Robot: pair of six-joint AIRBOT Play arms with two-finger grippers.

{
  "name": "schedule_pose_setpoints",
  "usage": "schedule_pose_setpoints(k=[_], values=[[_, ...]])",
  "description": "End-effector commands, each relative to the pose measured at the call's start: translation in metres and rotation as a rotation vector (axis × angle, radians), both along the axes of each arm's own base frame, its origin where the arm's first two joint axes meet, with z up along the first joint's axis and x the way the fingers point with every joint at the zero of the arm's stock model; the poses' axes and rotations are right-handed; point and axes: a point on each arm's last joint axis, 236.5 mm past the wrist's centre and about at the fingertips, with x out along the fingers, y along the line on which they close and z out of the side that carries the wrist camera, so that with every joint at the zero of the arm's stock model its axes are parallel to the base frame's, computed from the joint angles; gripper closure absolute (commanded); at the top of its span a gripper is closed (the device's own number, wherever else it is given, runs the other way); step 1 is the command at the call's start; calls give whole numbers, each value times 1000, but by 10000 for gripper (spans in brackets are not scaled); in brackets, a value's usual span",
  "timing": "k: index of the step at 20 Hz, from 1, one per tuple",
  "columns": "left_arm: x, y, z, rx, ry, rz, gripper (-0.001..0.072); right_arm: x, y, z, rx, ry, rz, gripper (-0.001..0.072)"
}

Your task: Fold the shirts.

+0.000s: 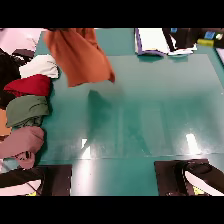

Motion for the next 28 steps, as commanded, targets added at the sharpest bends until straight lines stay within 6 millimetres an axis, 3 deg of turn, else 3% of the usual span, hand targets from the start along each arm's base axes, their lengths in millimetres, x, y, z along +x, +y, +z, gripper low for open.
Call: schedule_pose_setpoints(k=[1,3,5,7,8,9,10,11,13,15,16,18,22,24,26,28], values=[[-67,-25,7,23,64,-146,684,7,-10,27,-39,-72,-36,696],[-84,-69,-23,4,146,-268,684,9,-10,31,-45,-73,-36,696],[-103,-114,-66,19,236,-418,683,9,-10,32,-43,-77,-36,696],[-119,-144,-110,32,321,-527,681,9,-10,32,-45,-75,-36,696],[-121,-153,-125,29,346,-561,484,9,-10,32,-45,-74,-35,695],[-118,-154,-132,25,353,-556,178,9,-10,31,-47,-71,-34,684],[-111,-147,-134,28,351,-533,130,8,-9,29,-50,-65,-32,550],[-99,-134,-132,30,341,-496,130,7,-9,26,-56,-54,-28,398],[-69,-92,-126,20,325,-375,130,3,-8,12,-79,-5,-12,365],[-42,-46,-134,-15,363,-244,137,-2,-6,-11,-105,73,6,365],[-31,-26,-143,-42,388,-180,137,-4,-6,-26,-114,122,12,366],[-18,-5,-173,-93,448,-118,138,-4,-5,-57,-129,203,18,366],[-17,-10,-268,-172,644,-81,138,-3,-5,-113,-148,332,16,366],[-21,-21,-304,-208,752,-84,137,-9,-6,-142,-157,418,11,366],[-19,-24,-317,-219,782,-79,137,-25,-13,-187,-179,546,7,366],[-11,-24,-314,-229,748,-70,137,-46,-34,-242,-179,719,-44,366]])
